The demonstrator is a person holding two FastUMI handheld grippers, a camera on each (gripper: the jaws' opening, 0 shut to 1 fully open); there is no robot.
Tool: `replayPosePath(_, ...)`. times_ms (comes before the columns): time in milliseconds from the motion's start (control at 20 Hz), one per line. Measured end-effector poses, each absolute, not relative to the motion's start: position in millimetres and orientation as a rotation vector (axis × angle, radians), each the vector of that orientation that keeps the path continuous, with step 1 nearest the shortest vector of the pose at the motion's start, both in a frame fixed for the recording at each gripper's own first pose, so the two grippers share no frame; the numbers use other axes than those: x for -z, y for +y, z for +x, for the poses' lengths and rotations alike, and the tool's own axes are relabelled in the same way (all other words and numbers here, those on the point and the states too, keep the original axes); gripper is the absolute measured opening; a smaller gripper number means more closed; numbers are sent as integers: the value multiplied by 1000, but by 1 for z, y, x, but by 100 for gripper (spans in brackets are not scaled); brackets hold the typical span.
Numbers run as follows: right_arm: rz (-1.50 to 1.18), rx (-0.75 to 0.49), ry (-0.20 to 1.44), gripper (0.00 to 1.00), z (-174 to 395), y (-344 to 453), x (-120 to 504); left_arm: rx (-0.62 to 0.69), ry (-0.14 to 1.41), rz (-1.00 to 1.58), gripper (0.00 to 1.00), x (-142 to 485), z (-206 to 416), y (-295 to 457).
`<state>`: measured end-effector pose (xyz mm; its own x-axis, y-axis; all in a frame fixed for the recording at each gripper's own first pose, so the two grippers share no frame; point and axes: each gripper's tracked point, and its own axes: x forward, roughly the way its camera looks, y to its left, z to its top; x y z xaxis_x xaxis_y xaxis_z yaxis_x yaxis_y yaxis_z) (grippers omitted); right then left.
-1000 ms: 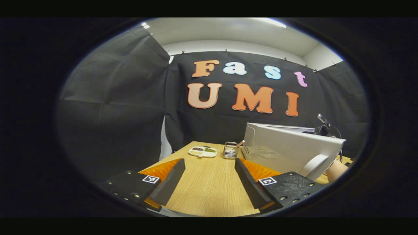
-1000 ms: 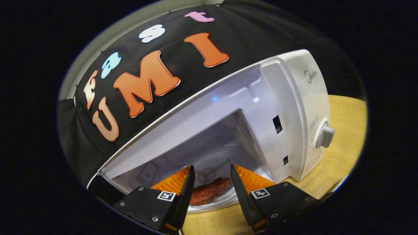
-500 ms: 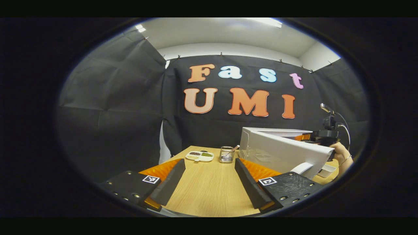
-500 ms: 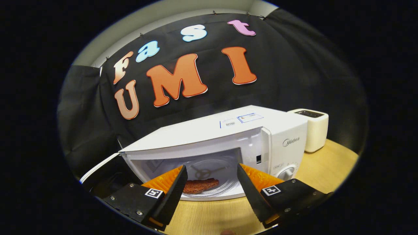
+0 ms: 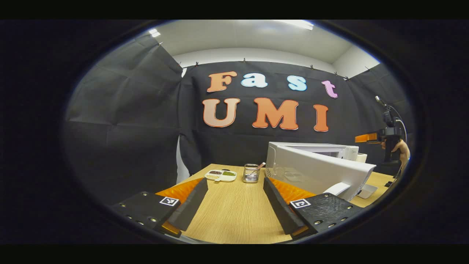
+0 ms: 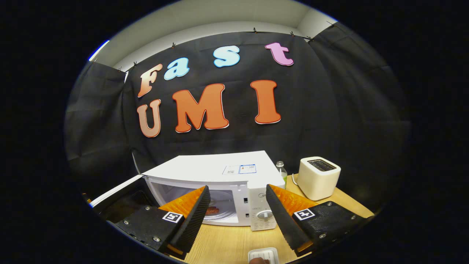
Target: Open the microwave oven with the left hand, put the food in, and close the microwave oven.
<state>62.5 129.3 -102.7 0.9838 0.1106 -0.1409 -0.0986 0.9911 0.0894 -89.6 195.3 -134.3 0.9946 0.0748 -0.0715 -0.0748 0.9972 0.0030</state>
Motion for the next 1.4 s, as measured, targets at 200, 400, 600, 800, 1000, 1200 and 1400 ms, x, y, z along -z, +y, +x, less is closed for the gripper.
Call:
replayPosePath(200, 66, -110, 125, 94, 46, 110, 85, -43, 102, -24, 93, 147, -88, 177)
replayPosePath(400, 76, -111, 114, 94, 40, 96, 73, -56, 133, -5, 64, 163, -82, 171)
replayPosePath(600, 91, -114, 111, 94, 32, 86, 64, -9, 165, -16, 4, 174, -82, 148)
replayPosePath(800, 76, -83, 96, 94, 28, 63, 48, 56, 171, -23, 2, 172, -77, 115)
replayPosePath(1000, 63, -58, 71, 94, 22, 39, 36, 163, 190, -32, 1, 174, -74, 75)
replayPosePath(1200, 79, -47, 58, 94, 16, 20, 27, 253, 203, -2, 1, 175, -68, 31)
replayPosePath(1400, 63, -23, 44, 94, 9, 0, 21, 346, 202, -10, 1, 170, -58, -15)
